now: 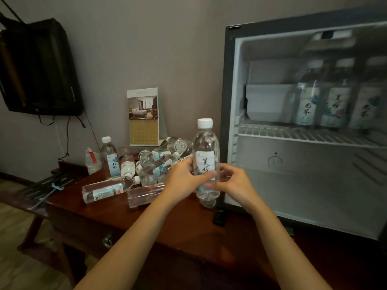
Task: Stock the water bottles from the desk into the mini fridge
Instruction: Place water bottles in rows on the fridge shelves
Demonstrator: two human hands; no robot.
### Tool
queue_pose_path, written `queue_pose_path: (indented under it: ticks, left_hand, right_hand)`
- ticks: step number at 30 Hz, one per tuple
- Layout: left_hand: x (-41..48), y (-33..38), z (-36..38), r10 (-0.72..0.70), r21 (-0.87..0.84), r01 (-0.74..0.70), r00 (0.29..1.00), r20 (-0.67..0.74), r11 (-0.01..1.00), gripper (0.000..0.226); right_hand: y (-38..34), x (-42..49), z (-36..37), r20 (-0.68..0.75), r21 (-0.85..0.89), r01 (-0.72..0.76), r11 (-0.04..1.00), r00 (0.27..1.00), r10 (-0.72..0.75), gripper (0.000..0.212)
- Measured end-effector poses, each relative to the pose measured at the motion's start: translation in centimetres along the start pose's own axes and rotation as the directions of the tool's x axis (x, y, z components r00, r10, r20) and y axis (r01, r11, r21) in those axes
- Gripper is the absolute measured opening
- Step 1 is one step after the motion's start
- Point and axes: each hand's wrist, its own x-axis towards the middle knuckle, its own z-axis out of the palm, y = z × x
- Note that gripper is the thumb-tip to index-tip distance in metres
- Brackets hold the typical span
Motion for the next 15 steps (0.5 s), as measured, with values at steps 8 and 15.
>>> queue_pose_path:
  ticks: [8, 15]
  left_hand:
    - [4.2, 8.8, 4.0, 0.207, -0.11, -0.206, 0.978, -0.004, 0.972, 0.044]
    - [11.0, 13.8, 8.4, 0.278, -0.133, -0.264, 0.956, 0.099, 0.955, 0.036]
  right_hand:
    - [-5.7, -0.8, -7.6, -0.266, -0.053, 0.166, 0.985, 0.948, -0.174, 0.046]
    - [-7.5, 2.2, -13.4, -0.498, -0.159, 0.137, 0.978, 0.844, -0.199, 0.03]
